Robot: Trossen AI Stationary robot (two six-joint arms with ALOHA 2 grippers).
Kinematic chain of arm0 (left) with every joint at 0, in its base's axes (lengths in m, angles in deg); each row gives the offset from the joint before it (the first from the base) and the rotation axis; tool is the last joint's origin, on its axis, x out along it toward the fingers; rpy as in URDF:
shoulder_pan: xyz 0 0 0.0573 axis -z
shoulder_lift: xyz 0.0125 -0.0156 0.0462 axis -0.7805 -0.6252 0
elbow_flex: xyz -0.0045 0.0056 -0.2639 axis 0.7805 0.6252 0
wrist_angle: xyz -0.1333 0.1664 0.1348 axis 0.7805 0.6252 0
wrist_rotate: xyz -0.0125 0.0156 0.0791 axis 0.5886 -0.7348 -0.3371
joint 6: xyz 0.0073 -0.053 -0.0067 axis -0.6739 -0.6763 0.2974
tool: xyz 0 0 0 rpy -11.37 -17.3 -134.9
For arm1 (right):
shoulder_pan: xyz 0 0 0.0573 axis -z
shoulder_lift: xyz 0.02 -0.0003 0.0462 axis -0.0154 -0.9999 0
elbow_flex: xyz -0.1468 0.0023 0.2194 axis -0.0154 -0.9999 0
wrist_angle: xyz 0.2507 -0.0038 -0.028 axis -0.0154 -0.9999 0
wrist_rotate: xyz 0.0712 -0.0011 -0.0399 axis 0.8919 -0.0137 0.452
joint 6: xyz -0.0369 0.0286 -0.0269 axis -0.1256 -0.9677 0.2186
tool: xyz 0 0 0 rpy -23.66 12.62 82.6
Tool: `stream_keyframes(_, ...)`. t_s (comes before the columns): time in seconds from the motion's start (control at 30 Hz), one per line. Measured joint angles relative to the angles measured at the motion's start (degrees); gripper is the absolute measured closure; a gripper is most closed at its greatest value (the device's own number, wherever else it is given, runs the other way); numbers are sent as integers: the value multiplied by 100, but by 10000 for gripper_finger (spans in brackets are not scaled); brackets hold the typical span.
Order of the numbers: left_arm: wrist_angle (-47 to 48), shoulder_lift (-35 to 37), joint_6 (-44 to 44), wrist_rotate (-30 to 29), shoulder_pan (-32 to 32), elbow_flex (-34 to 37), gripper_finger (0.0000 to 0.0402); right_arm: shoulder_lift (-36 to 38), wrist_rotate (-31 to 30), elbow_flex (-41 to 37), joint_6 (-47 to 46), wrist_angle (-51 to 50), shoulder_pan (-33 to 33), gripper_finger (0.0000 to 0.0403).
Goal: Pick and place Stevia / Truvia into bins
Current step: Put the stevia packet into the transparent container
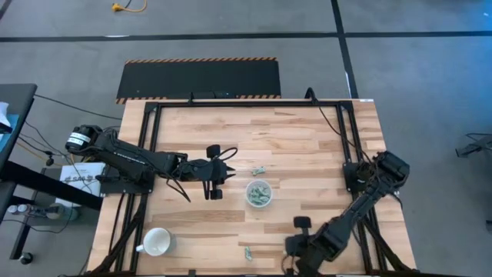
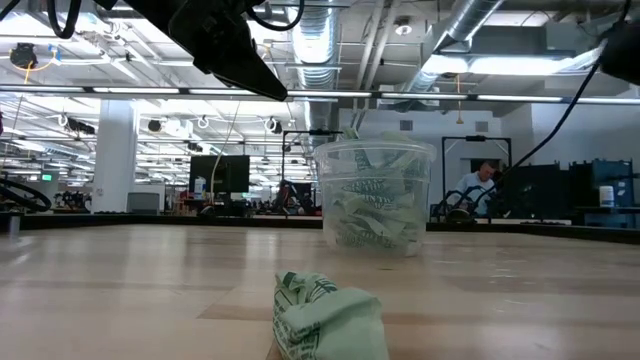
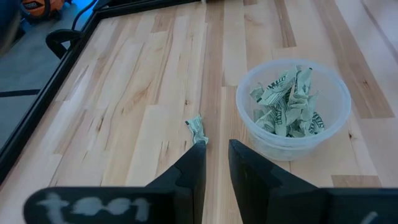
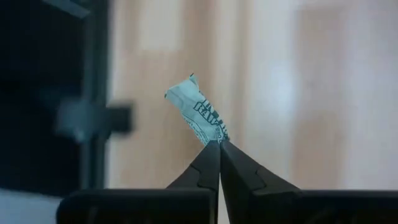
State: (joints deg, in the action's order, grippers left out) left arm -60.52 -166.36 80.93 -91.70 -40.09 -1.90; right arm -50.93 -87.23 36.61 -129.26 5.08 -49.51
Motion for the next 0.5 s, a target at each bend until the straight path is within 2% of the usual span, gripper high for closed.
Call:
stream_keyframes(0.13,1,0,0,2,-1,0,343,0,-502,499,-8,-734,491,402)
stream_keyframes(0.27,1,0,0,2,-1,0,343,0,-864,941,454,-1449,943,402)
stream_keyframes(0.5,54,0,0,2,-1,0,343,0,-1183,1449,1332,-1904,1537,402)
